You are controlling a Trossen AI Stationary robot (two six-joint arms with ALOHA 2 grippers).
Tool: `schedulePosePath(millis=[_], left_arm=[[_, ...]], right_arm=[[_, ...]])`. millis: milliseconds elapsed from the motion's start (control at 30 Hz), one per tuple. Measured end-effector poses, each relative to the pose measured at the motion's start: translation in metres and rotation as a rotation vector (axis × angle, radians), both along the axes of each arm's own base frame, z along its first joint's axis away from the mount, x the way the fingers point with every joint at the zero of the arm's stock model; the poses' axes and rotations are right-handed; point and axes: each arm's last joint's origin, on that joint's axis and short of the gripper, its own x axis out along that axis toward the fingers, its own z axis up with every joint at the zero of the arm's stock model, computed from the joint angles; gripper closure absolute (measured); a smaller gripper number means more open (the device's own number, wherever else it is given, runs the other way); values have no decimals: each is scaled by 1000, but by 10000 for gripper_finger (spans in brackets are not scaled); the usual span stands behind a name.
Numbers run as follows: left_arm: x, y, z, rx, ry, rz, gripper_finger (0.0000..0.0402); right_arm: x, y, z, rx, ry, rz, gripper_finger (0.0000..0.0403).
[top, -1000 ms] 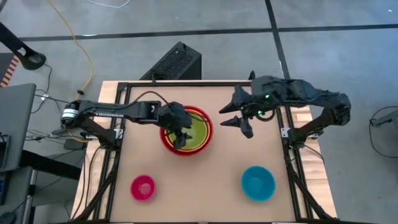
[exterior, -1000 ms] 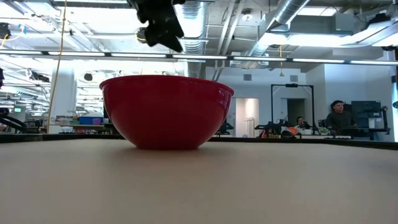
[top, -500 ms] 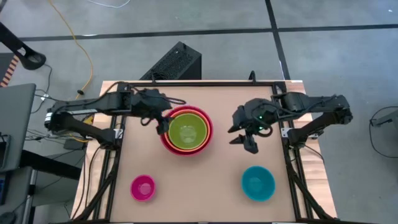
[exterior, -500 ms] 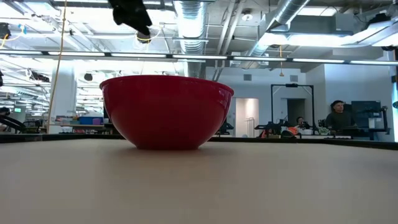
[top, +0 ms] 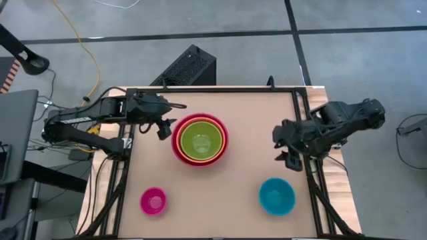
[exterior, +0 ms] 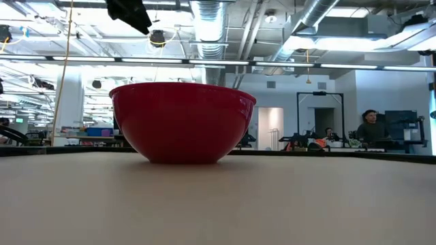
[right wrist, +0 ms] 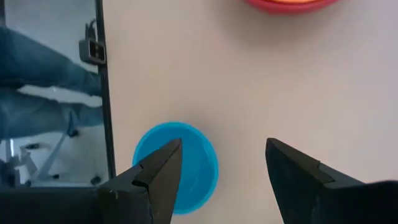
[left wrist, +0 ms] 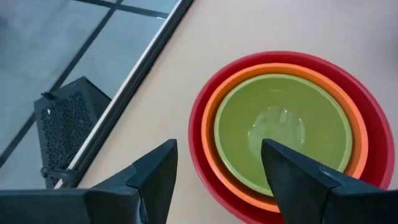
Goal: Nest bowls inside each other
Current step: Stack the blue bowl on top of the green bowl
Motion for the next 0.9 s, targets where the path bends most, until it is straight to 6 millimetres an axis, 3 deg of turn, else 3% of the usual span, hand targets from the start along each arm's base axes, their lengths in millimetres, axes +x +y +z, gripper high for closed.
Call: schedulePosePath(millis=[200,567,900], left_arm=[[-1,0,0,3,1,2,180],[-1,0,0,5,3,-1,180],[-1,0,0,33,20,-26,180]], right_arm=[[8,22,-16,-20,89,58,168],[18,63,-118,81,240,102,168],[19,61,-162,42,230,41,168]])
